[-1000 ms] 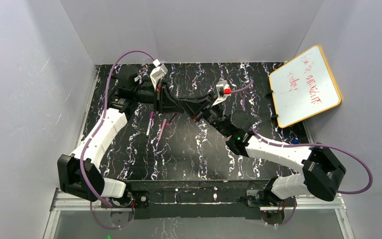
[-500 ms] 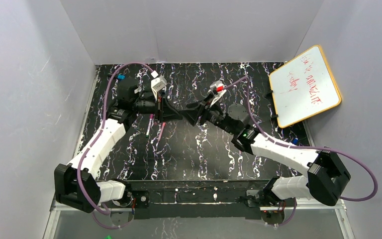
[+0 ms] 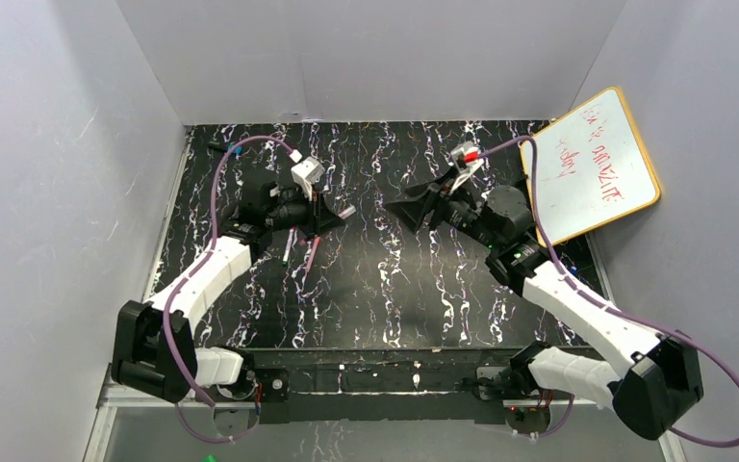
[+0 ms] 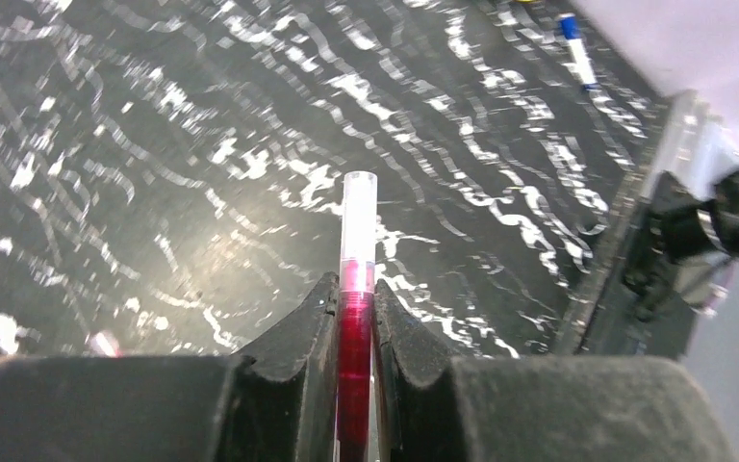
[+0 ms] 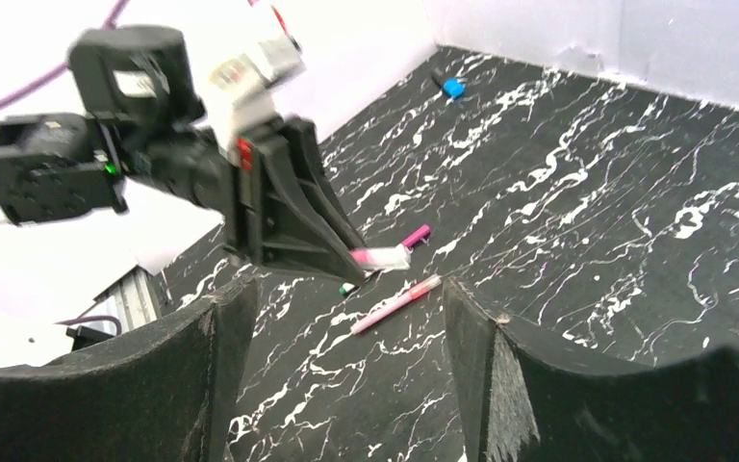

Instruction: Insert the pens into the pen caps

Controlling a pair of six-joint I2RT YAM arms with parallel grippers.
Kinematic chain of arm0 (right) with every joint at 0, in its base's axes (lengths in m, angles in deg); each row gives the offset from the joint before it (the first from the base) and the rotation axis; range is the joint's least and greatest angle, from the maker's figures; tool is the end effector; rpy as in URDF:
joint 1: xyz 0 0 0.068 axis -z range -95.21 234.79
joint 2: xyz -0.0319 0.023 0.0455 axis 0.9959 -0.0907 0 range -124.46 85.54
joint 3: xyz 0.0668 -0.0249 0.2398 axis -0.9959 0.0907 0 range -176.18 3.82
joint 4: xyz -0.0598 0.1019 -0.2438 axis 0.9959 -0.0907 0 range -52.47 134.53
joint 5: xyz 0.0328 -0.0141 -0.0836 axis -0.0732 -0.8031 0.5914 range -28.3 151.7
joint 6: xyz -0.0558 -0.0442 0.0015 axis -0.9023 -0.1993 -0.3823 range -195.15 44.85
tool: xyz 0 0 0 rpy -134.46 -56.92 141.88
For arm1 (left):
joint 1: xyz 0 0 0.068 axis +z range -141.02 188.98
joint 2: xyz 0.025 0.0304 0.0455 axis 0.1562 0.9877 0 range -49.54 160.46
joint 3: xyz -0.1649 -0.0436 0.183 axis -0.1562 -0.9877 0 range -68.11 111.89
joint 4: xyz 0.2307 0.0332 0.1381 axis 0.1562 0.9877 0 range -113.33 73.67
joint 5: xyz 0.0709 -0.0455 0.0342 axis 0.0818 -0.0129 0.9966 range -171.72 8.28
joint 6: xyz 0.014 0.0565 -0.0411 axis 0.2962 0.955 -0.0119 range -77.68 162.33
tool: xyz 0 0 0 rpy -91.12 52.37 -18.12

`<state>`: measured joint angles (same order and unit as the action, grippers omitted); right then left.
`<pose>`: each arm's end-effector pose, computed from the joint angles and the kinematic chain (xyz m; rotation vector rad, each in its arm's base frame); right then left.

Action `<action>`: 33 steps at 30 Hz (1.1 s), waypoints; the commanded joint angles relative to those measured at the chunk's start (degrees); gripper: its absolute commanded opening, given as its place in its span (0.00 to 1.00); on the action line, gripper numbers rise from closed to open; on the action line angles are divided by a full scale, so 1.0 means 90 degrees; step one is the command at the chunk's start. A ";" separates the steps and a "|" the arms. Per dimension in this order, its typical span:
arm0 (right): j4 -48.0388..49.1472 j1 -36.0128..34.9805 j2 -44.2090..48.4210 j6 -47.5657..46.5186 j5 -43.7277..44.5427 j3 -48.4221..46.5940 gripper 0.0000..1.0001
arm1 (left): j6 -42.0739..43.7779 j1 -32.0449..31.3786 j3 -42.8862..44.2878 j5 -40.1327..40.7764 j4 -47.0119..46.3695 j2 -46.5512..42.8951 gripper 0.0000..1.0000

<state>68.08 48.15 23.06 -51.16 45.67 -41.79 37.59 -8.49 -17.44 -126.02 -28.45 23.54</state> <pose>0.2309 0.1918 0.3253 -0.4097 1.4951 1.0548 0.2924 -0.1349 0.2673 0.7437 1.7477 -0.9847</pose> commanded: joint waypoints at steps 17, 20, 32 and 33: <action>-0.0411 0.0259 0.1632 -0.0156 0.0092 0.0874 0.78 | -0.1559 -0.1992 -0.1820 0.8396 -0.1705 0.0385 0.00; -0.0439 0.0257 0.1773 -0.0097 0.0087 0.1024 0.78 | -0.1632 -0.2126 -0.1947 0.8493 -0.2184 0.0676 0.00; -0.0744 0.0292 0.2196 -0.0006 0.0300 0.1333 0.81 | -0.1608 -0.2296 -0.1607 0.8138 -0.3192 0.2235 0.00; -0.0764 0.0287 0.2234 0.0000 0.0307 0.1350 0.81 | -0.1599 -0.2289 -0.1599 0.8118 -0.3272 0.2314 0.00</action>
<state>61.00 50.45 41.29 -51.31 47.05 -30.03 24.00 -28.80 -33.55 -55.16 -53.08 42.97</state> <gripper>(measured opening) 0.800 0.127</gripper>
